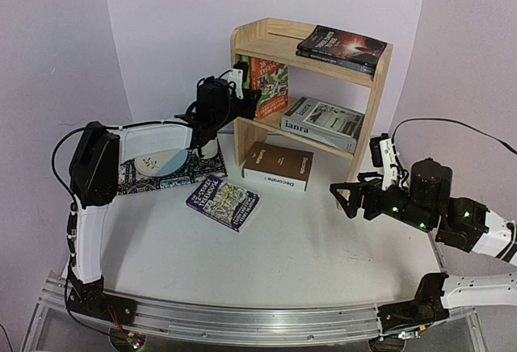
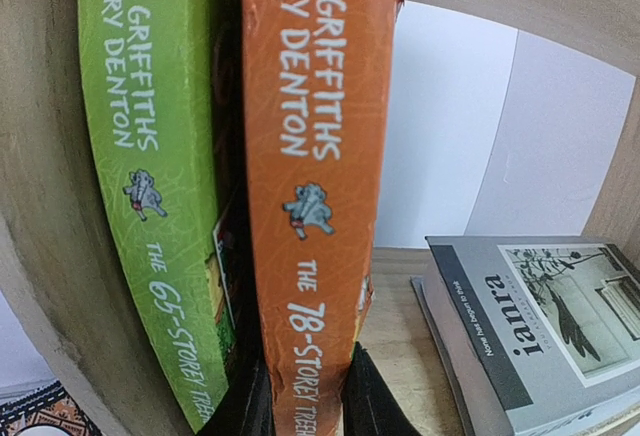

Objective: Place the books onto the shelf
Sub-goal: Adjust the book on the shelf.

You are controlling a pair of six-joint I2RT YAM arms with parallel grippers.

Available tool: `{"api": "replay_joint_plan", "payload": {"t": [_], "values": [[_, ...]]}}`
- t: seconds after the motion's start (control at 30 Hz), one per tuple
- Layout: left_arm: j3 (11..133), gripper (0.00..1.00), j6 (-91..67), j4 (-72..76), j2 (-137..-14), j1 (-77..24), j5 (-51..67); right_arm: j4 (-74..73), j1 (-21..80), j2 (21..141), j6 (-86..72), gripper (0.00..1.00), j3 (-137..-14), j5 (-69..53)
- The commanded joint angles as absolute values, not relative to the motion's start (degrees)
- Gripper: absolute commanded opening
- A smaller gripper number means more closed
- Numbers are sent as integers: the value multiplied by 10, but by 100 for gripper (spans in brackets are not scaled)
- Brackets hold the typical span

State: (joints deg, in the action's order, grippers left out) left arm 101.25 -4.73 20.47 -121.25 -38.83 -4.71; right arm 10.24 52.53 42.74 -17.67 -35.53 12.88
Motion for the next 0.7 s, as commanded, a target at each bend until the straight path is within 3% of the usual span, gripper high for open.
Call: {"api": "replay_joint_plan", "payload": {"t": [0.0,0.27,0.67], "values": [[1030,19,-59,221,-1187,-379,-63,107,527,419,-180,98,-378,134],[1014,33,-58,217,-1173,-378,-74,108,527,419,-184,98,-374,129],[988,34,-61,216,-1155,-378,-65,110,527,418,-188,98,-373,127]]}}
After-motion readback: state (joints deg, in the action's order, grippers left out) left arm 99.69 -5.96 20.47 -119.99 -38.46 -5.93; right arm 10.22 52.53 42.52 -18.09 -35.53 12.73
